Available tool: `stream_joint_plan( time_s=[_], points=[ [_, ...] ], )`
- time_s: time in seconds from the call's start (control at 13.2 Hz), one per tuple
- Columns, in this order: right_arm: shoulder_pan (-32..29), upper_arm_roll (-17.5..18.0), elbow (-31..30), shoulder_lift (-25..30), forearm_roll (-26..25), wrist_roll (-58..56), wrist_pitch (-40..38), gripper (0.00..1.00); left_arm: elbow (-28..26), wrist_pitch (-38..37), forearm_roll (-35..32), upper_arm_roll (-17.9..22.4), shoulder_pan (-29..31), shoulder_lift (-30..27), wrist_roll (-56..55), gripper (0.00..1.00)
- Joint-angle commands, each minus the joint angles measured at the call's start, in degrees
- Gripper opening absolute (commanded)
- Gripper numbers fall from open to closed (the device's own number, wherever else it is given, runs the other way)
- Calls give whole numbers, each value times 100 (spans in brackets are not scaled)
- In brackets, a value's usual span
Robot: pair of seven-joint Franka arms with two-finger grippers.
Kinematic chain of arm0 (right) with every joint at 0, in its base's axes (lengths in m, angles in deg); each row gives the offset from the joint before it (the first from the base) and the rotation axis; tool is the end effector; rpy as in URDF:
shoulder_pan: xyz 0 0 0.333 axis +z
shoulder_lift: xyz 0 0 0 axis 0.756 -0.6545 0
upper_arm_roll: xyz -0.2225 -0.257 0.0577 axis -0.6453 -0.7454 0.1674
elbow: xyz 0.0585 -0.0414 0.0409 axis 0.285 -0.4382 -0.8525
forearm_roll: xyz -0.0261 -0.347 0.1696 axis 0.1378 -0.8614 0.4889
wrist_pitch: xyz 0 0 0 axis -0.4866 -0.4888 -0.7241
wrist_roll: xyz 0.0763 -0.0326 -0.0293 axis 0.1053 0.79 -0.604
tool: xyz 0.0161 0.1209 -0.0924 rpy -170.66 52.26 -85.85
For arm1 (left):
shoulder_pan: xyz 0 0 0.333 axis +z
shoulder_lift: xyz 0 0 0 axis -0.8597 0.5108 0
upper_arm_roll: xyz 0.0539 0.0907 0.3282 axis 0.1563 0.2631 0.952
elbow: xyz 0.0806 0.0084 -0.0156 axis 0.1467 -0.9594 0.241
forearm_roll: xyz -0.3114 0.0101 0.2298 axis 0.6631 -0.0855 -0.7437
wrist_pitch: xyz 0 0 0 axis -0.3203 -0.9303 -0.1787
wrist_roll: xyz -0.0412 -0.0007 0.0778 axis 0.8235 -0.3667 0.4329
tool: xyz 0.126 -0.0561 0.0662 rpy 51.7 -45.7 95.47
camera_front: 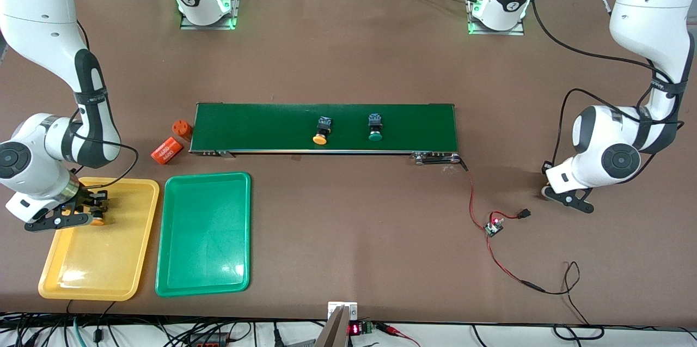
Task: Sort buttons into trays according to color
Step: 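Carry the button to the yellow tray while the left gripper grasps a button, then move the right gripper back over the board to a yellow button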
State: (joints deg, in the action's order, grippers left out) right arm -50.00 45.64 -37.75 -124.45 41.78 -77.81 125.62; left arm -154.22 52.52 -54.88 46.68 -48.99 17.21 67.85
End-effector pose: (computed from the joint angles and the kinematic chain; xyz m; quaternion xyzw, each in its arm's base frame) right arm 0.7285 -0.1687 0.2059 0.9842 0.1081 0.0524 0.1300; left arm 0.6368 0.0795 0.1780 -0.9673 0.2211 0.1027 0.0697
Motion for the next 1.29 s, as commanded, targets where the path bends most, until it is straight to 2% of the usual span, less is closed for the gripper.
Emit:
stream_joint_plan(
  time_s=[0.0,0.15,0.3,0.45,0.68,0.76,0.83,0.98,1.21],
  points=[
    [123,-74,-427,372,111,111,-3,100,3,-1017,67,-410,-63,-513,64,10],
    [298,-30,-990,987,417,129,-334,100,3,-1677,320,-780,-80,-830,-408,9],
    [640,-21,-1282,1602,1023,312,-1456,100,20,-2371,803,-1227,-98,-1059,-919,7],
    [1026,-21,-1746,2313,1095,1274,-1979,100,82,-2671,1435,-1597,-106,-1182,-1174,6],
    [1642,75,-2765,3386,1078,2192,-1998,100,-23,-2875,2210,-2080,-115,-1139,-1483,8],
    [1609,363,-3116,3720,1078,2490,-1980,100,-32,-2762,2316,-2221,-133,-1087,-1597,10],
    [1478,810,-3442,4010,1069,3067,-1945,100,-102,-2543,2456,-2310,-159,-1025,-1920,9],
    [1380,1549,-3594,4171,1025,4158,-1901,100,-426,-1885,2528,-2721,-221,-1007,-2728,7],
    [1398,2149,-3699,4154,1025,4830,-1709,100,-901,-507,2528,-3040,-290,-850,-3443,8]
  ],
)
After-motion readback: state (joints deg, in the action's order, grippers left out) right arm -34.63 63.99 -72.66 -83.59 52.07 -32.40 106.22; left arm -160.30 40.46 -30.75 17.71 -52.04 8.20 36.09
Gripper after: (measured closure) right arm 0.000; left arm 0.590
